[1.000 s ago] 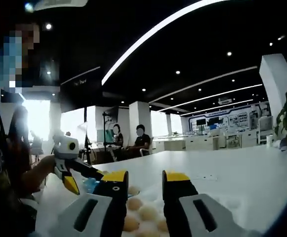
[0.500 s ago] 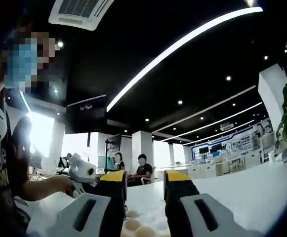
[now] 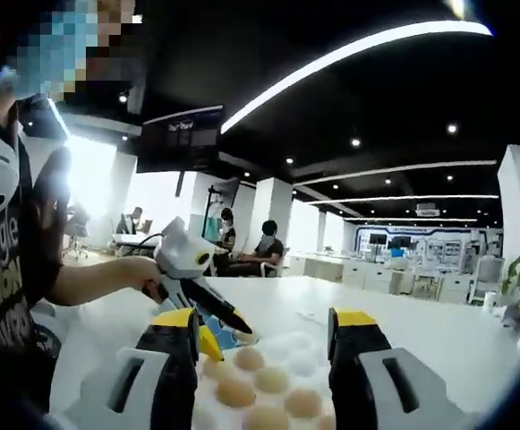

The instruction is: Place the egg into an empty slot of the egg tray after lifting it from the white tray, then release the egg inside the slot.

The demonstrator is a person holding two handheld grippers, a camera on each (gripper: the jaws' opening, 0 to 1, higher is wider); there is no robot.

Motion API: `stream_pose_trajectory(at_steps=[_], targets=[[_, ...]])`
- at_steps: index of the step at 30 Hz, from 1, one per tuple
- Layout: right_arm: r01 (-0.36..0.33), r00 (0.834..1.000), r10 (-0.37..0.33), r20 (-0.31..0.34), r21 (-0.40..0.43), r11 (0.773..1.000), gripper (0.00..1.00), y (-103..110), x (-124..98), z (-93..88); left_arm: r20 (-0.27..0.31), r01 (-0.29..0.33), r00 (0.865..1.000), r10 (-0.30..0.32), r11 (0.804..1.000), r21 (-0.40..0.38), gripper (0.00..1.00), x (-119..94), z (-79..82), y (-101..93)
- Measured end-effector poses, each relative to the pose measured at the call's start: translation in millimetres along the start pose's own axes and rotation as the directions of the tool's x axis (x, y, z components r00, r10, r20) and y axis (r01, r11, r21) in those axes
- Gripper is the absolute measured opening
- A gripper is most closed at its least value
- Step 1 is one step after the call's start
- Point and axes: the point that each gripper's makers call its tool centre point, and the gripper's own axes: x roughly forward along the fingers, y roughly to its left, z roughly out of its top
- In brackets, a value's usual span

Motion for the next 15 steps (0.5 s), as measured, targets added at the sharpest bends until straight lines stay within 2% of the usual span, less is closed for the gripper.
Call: stream_pose_trajectory(at_steps=[5,9,15], targets=[[-0.012,0.995,0.012,-0.097,0.002,1.000,0.71,15,-11,-15.2,-0.030,0.009,1.000,-0.009,1.000,0.010,0.64,4,-1.7,-4.8],[0.020,0.985,-0.024,-0.173,-0.025,0.999,0.74,12,-20,-28.2,-0.044,0.020,0.999,-0.020,1.000,0.000,0.64,9,-1.5,1.0],[0.057,0.981,-0.054,-0.188,0.012,0.998,0.75,8,-31,-34.2,-0.062,0.022,0.998,-0.021,1.000,0.013,0.63,12,0.0,9.0]])
